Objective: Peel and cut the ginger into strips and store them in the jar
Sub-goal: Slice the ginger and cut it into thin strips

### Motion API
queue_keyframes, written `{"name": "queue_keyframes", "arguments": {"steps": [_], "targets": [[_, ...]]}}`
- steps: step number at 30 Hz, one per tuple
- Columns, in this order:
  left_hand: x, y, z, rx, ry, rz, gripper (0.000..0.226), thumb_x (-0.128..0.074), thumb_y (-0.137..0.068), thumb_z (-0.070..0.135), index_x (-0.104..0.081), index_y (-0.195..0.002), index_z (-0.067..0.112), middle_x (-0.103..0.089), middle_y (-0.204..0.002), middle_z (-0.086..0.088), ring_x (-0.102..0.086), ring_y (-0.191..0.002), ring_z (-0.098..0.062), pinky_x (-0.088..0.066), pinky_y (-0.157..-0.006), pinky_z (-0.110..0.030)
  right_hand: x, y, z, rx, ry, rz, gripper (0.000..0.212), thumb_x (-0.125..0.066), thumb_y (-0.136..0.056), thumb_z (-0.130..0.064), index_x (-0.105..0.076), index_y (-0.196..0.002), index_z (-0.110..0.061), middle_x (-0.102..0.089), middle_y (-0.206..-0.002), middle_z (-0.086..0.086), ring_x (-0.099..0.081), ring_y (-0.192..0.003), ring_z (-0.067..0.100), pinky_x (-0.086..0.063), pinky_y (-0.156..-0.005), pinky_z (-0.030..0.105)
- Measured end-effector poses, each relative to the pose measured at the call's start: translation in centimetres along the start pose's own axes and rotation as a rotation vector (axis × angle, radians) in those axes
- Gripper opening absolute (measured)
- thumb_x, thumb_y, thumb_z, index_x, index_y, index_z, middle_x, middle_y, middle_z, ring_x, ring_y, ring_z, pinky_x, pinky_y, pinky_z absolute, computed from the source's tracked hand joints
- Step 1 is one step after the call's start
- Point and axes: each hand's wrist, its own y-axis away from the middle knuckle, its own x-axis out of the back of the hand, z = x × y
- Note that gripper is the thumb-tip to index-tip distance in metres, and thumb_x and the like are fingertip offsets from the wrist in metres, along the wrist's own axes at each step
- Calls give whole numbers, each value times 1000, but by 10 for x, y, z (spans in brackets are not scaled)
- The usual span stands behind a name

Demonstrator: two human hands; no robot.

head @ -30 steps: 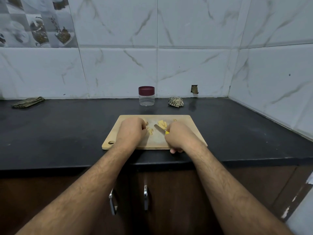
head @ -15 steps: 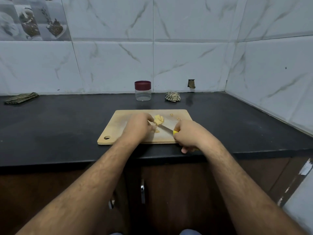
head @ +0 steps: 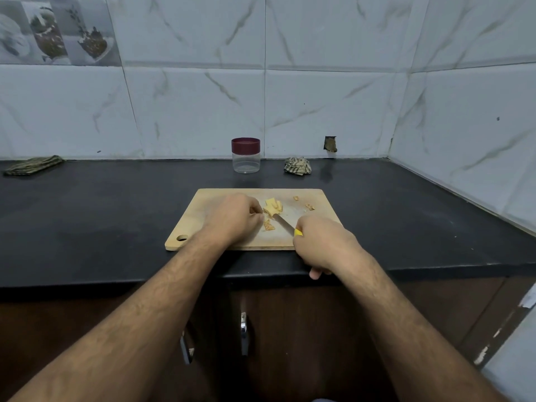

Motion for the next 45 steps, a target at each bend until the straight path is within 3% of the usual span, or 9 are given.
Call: {"name": "queue_keyframes", "arguments": {"steps": [3, 6, 10, 14, 18, 23, 29, 35, 45], "targets": [[-1, 1, 1, -43, 39, -45, 22, -64, -90, 38, -76, -104, 26, -72, -101, 6, -63, -93, -13, -42, -71, -24, -3, -1, -1, 12, 49, 28, 18, -35, -93, -14, -52, -95, -19, -66, -79, -1, -68, -59, 17, -42, -54, 29], [-4, 1, 0, -53, 75, -68, 20, -66, -89, 35, -77, -104, 27, -73, -101, 6, -63, -91, -12, -46, -72, -25, -8, -1, -2, 25, 70, 71, 24, -39, -94, -17, -55, -112, -19, -61, -95, -1, -58, -84, 20, -37, -59, 31], [-9, 5, -2, -36, 138, -43, 19, -68, -89, 36, -77, -104, 27, -73, -99, 6, -61, -87, -8, -49, -75, -27, -13, 2, -4, 45, 58, 126, 38, -39, -97, -18, -49, -133, -28, -61, -121, 1, -56, -105, 23, -39, -71, 33], [-7, 10, -2, -36, 156, -17, 18, -69, -88, 37, -78, -101, 27, -73, -91, 5, -64, -87, -12, -52, -73, -30, -16, 1, -5, 76, 42, 150, 50, -38, -96, -16, -44, -142, -35, -59, -131, 0, -55, -117, 24, -40, -75, 33], [-7, 11, -2, -35, 160, -21, 19, -70, -87, 37, -79, -101, 27, -74, -88, 6, -66, -86, -13, -54, -75, -33, -17, 0, -8, 88, 40, 150, 56, -38, -95, -14, -41, -145, -40, -59, -131, -1, -54, -116, 23, -39, -75, 32], [-9, 12, -1, -32, 128, 13, 21, -69, -88, 39, -78, -103, 27, -69, -99, 2, -62, -92, -15, -51, -76, -31, -20, -3, -10, 84, 50, 146, 53, -39, -95, -16, -46, -142, -39, -62, -121, 0, -56, -108, 22, -41, -73, 32], [-11, 12, 1, -45, 79, 21, 19, -64, -91, 38, -77, -104, 32, -63, -79, 10, -50, -73, -8, -36, -63, -24, -21, -4, -15, 83, 46, 145, 52, -41, -95, -15, -46, -143, -36, -61, -123, 1, -55, -110, 22, -41, -74, 32], [-11, 11, -1, -52, 90, 13, 20, -63, -91, 37, -77, -105, 31, -74, -96, 5, -52, -77, -8, -39, -67, -25, -23, -3, -20, 81, 112, 150, 47, -43, -96, -17, -48, -140, -34, -61, -119, 2, -55, -103, 22, -40, -71, 32], [-13, 11, -2, -56, 96, 8, 21, -63, -91, 38, -76, -106, 31, -74, -93, 6, -52, -75, -8, -40, -66, -24, -20, -3, -18, 81, 112, 127, 55, -42, -95, -14, -44, -143, -40, -60, -126, 3, -56, -112, 23, -42, -76, 32]]}}
